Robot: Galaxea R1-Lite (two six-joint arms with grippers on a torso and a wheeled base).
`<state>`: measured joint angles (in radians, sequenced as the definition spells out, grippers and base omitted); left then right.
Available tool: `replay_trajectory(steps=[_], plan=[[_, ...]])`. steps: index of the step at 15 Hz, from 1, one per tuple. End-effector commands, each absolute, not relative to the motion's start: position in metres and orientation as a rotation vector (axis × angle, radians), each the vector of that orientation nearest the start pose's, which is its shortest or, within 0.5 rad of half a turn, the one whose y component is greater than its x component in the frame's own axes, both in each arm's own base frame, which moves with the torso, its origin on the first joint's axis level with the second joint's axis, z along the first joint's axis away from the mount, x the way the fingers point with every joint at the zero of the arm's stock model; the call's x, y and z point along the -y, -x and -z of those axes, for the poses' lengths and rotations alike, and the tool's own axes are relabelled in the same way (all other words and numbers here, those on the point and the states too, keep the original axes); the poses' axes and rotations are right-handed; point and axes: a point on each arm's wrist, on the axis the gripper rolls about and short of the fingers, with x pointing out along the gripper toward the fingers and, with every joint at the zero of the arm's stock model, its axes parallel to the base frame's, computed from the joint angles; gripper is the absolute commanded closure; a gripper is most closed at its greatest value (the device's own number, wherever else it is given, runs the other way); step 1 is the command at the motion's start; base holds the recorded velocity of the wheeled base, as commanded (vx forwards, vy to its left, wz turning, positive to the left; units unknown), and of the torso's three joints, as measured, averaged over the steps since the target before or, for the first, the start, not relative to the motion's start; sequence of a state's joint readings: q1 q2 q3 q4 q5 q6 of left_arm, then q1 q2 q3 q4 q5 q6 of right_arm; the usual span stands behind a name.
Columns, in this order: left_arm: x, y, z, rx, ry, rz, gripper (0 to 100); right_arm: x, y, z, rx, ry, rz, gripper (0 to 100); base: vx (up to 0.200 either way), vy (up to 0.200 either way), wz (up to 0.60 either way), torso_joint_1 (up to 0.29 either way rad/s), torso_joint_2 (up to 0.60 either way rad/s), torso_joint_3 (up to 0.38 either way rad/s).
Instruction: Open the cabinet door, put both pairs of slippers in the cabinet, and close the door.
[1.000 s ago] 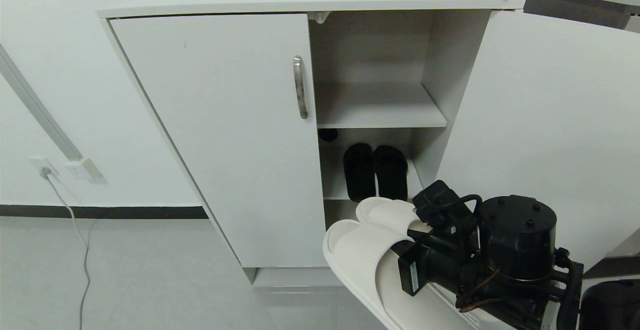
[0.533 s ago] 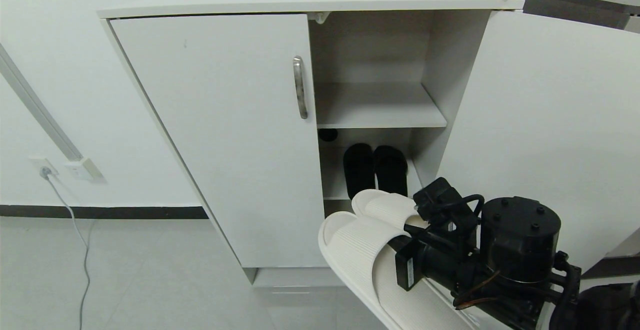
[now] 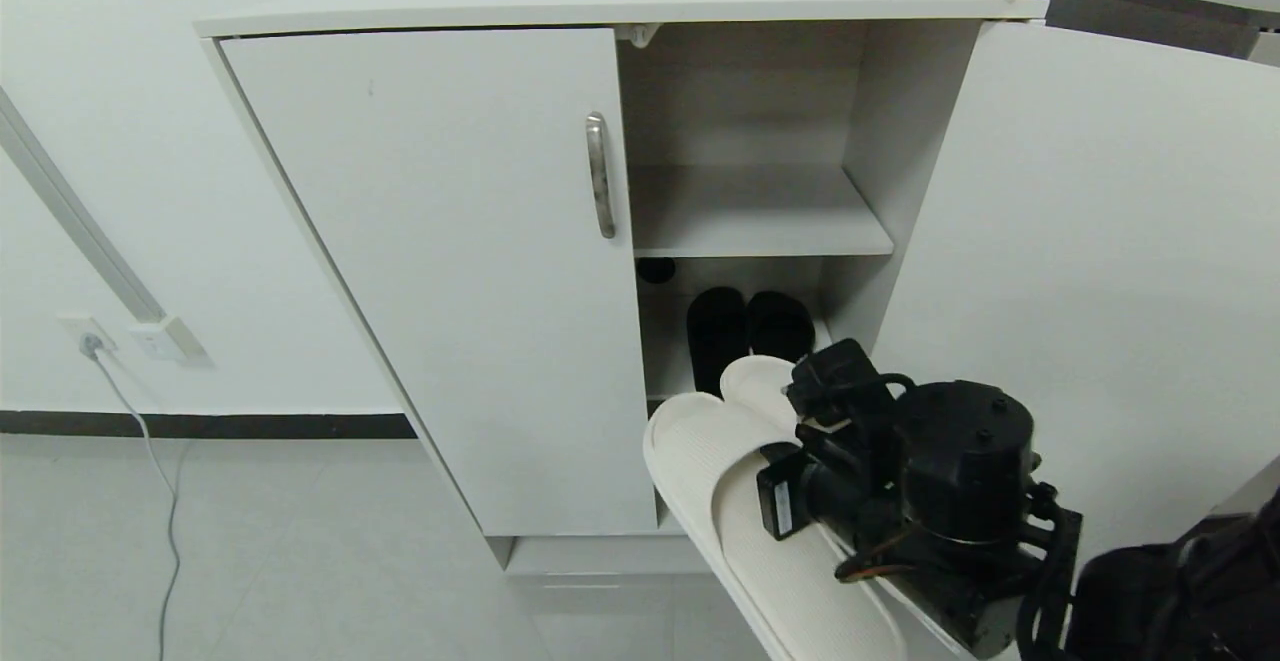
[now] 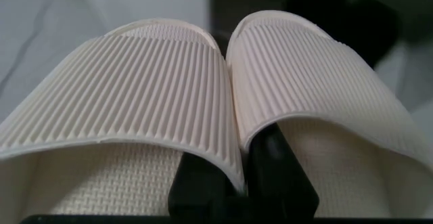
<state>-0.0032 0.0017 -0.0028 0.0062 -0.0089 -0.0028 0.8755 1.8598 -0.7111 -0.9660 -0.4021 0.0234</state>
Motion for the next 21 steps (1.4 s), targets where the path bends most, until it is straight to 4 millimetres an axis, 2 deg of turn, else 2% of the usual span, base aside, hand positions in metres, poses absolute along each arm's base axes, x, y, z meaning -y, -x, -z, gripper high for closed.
replay_trajectory(steps=[1,4,6,7,9,15,21], plan=[[0.0,0.023,-0.076,-0.005,0.003,0.012,100,-0.275,-0.228,-0.158,-0.218,0.073,-0.275,100,0.0,0.0,0.0,0.0,0.0,0.0],[0.0,0.023,-0.076,-0.005,0.003,0.012,100,-0.291,-0.234,-0.189,-0.15,0.069,-0.085,100,0.0,0.0,0.0,0.0,0.0,0.0],[0.0,0.023,-0.076,-0.005,0.003,0.012,100,-0.294,-0.235,-0.209,-0.1,0.05,-0.067,100,0.0,0.0,0.0,0.0,0.0,0.0],[0.0,0.023,-0.076,-0.005,0.003,0.012,100,-0.295,-0.235,-0.226,-0.064,0.037,-0.064,100,0.0,0.0,0.0,0.0,0.0,0.0],[0.0,0.023,-0.076,-0.005,0.003,0.012,100,-0.294,-0.235,-0.239,-0.036,0.046,-0.064,100,0.0,0.0,0.0,0.0,0.0,0.0],[0.0,0.023,-0.076,-0.005,0.0,0.014,100,-0.291,-0.24,-0.249,-0.016,0.043,-0.049,100,0.0,0.0,0.0,0.0,0.0,0.0],[0.0,0.023,-0.076,-0.006,-0.002,0.015,100,-0.289,-0.244,-0.247,-0.019,0.047,-0.037,100,0.2,0.0,0.0,0.002,0.0,0.003]])
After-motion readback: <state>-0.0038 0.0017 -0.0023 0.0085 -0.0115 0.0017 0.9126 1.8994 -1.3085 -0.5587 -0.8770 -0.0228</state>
